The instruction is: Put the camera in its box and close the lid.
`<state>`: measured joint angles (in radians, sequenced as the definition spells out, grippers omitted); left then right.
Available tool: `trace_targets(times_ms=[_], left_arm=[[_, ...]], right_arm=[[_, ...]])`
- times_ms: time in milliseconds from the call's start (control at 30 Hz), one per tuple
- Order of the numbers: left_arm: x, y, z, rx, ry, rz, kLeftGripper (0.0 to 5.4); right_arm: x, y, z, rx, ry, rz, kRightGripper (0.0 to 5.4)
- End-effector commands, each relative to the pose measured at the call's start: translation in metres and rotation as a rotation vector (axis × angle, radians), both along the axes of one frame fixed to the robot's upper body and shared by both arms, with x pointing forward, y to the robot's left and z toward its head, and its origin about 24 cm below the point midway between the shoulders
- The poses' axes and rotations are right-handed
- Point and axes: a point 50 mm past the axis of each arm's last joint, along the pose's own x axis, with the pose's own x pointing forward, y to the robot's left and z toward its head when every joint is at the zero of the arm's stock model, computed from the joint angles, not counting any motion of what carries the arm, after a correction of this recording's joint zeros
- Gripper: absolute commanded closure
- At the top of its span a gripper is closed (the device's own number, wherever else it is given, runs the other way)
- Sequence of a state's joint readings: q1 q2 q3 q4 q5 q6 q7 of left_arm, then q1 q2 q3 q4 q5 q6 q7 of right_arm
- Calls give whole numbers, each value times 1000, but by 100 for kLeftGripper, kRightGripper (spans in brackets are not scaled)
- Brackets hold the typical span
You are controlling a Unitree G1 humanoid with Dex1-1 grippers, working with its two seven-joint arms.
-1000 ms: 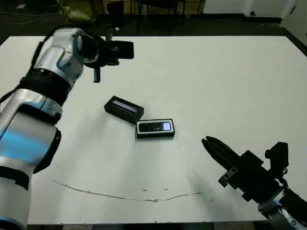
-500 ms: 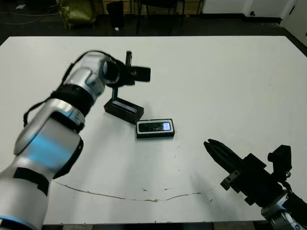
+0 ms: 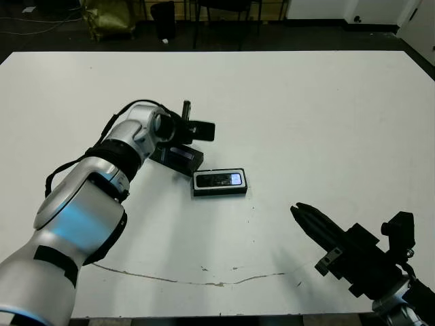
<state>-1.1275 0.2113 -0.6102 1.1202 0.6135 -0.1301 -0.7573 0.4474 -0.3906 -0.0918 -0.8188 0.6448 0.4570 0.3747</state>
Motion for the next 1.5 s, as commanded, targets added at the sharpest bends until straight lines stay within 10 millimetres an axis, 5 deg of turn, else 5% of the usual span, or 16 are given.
trace_targets(times_ms=[33, 833, 1500], left_arm=[[-7, 12, -22, 42, 69, 23, 540], [-12, 50, -10, 63, 132, 95, 540], [-43, 46, 5, -47, 181, 31, 540]], right_arm=[[-3, -2, -4, -48, 32, -22, 537], [-4, 0, -1, -23, 56, -27, 537], [5, 6, 5, 37, 23, 10, 537]])
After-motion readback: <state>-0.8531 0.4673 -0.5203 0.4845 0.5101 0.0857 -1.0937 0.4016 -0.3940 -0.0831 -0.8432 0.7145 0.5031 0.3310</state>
